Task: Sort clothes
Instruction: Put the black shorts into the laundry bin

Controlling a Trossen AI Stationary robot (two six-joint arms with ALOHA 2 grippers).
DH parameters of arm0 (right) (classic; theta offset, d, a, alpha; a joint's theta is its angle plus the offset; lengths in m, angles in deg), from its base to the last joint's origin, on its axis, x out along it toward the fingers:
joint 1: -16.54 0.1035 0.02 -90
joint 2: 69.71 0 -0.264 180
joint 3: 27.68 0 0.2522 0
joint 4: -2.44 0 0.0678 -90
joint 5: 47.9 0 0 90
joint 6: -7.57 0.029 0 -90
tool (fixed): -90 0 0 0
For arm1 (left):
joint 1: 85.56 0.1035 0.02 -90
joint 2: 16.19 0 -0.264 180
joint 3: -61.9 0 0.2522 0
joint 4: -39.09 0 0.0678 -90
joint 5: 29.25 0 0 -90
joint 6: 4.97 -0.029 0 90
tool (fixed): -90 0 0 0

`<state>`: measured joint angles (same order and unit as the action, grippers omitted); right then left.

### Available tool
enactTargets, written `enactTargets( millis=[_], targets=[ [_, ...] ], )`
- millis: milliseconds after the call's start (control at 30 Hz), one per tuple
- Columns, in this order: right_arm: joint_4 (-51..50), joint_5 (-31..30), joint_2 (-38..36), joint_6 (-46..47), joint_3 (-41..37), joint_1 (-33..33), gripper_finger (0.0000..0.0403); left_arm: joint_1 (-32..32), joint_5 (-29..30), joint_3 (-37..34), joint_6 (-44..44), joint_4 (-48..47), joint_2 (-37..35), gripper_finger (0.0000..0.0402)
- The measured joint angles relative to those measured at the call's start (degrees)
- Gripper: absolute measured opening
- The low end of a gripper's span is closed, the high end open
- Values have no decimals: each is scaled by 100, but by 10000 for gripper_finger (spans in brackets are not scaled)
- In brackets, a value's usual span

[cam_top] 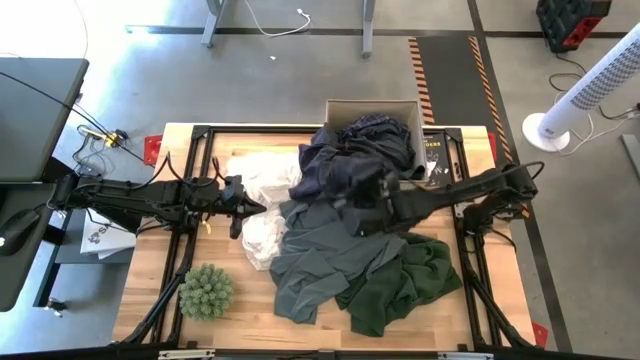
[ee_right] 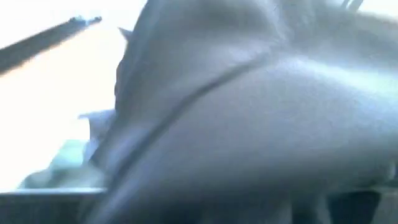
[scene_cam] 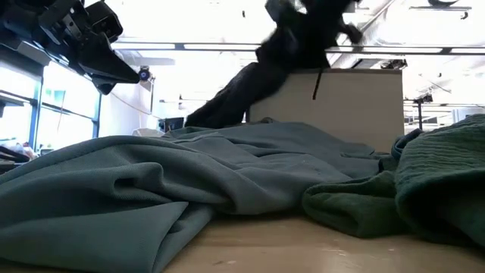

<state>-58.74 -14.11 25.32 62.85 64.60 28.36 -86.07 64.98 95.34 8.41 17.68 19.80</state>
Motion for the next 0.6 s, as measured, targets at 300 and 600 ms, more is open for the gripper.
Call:
enactTargets(
  millis=[300, 600],
  targets=[
    [-1202, 669, -18, -1532, 1627, -1700, 146, -1, 11, -2, -15, 29, 0, 7],
    [13, 4313, 465, -1808, -439, -3789, 146, -2, -17, -2, -13, 18, 0, 7]
  ],
)
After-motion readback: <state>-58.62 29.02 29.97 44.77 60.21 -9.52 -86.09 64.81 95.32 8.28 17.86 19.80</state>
